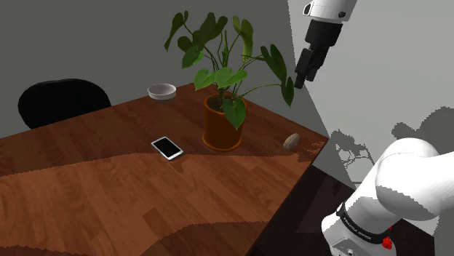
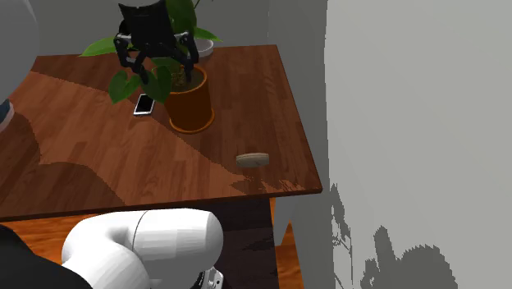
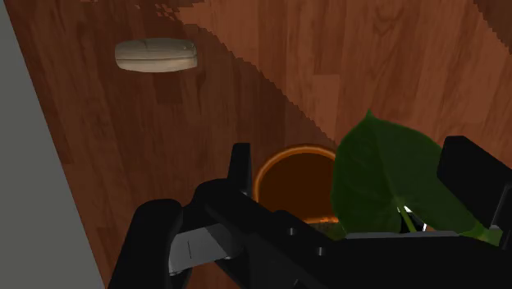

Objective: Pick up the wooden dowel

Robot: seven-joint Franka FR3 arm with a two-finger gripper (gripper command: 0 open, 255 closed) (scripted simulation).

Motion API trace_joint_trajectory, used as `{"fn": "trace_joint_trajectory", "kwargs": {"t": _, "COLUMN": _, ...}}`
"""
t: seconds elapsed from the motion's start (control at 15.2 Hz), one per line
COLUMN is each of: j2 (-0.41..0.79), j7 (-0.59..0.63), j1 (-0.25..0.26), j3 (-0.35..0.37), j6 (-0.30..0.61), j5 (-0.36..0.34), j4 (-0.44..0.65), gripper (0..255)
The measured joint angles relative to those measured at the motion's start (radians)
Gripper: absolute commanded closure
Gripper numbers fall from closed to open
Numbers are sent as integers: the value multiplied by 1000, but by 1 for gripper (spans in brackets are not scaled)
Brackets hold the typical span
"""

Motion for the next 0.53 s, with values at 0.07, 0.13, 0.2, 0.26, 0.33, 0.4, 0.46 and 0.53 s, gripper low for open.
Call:
{"fn": "trace_joint_trajectory", "kwargs": {"t": 0.07, "j2": 0, "j7": 0, "j1": 0, "j3": 0, "j6": 0, "j5": 0, "j4": 0, "gripper": 0}}
{"fn": "trace_joint_trajectory", "kwargs": {"t": 0.13, "j2": -6, "j7": -25, "j1": 5, "j3": -11, "j6": 8, "j5": -6, "j4": -15, "gripper": 0}}
{"fn": "trace_joint_trajectory", "kwargs": {"t": 0.2, "j2": -21, "j7": -65, "j1": 12, "j3": -27, "j6": 23, "j5": -16, "j4": -47, "gripper": 0}}
{"fn": "trace_joint_trajectory", "kwargs": {"t": 0.26, "j2": -33, "j7": -112, "j1": 20, "j3": -47, "j6": 35, "j5": -29, "j4": -73, "gripper": 0}}
{"fn": "trace_joint_trajectory", "kwargs": {"t": 0.33, "j2": -45, "j7": -165, "j1": 28, "j3": -69, "j6": 48, "j5": -43, "j4": -101, "gripper": 0}}
{"fn": "trace_joint_trajectory", "kwargs": {"t": 0.4, "j2": -62, "j7": -216, "j1": 37, "j3": -90, "j6": 64, "j5": -58, "j4": -136, "gripper": 0}}
{"fn": "trace_joint_trajectory", "kwargs": {"t": 0.46, "j2": -65, "j7": -274, "j1": 43, "j3": -119, "j6": 86, "j5": -77, "j4": -164, "gripper": 0}}
{"fn": "trace_joint_trajectory", "kwargs": {"t": 0.53, "j2": -75, "j7": -328, "j1": 52, "j3": -141, "j6": 101, "j5": -94, "j4": -190, "gripper": 0}}
